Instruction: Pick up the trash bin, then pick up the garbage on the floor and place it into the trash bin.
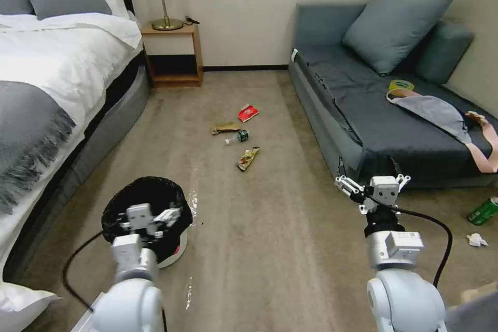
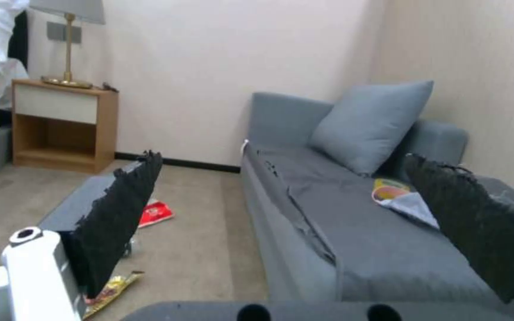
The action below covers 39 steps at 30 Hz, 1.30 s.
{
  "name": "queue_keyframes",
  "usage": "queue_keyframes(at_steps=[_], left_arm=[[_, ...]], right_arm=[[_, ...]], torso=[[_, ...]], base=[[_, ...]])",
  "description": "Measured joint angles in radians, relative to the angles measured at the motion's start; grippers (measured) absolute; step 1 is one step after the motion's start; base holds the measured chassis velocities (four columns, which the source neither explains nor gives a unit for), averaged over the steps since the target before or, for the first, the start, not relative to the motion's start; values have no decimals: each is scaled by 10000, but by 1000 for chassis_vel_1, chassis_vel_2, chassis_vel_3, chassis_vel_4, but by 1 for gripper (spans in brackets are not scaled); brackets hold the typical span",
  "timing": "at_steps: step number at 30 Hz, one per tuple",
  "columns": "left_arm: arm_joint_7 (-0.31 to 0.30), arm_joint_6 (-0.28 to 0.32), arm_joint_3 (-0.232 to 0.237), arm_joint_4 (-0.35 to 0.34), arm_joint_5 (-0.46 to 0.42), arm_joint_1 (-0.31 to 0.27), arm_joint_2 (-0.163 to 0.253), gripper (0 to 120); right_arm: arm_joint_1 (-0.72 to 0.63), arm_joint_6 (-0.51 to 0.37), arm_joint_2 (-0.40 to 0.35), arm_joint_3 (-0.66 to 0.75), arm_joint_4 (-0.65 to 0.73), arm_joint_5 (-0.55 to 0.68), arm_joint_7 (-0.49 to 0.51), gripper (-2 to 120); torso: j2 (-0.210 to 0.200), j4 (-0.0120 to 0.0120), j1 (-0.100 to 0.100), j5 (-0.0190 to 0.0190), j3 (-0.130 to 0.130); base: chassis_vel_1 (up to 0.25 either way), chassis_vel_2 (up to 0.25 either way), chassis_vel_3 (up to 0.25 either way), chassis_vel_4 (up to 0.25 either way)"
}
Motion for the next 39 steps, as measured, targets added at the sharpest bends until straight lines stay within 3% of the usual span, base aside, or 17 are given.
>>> queue_keyframes(at_steps=[10,13,19,22,27,39], left_arm=[[-912,1160,-1590,436,-1265,-566,10,100],[-1028,1459,-1824,656,-1470,-769,73,100],[-1232,1888,-2023,1265,-1731,-1379,244,100],[-1458,2197,-2149,2060,-1924,-2053,397,100],[-1778,2471,-2076,2846,-2417,-2517,514,100],[-2023,2609,-1963,3890,-2608,-3054,517,100]], right_arm=[[73,27,-125,-119,-133,59,-10,100],[91,49,-160,-123,-158,86,-12,100],[105,84,-168,-163,-173,102,-19,100],[104,98,-192,-178,-171,126,-23,100],[100,116,-241,-155,-164,169,-23,100],[155,147,-259,-145,-233,188,-25,100]], torso=[[0,-1,0,1,0],[-1,-1,0,1,0],[0,-1,0,2,0],[0,-2,0,3,0],[0,-2,0,2,0],[0,-2,0,2,1]], base=[[0,0,0,0],[0,0,0,0],[0,0,0,0],[0,0,0,0],[0,0,0,0],[0,0,0,0]])
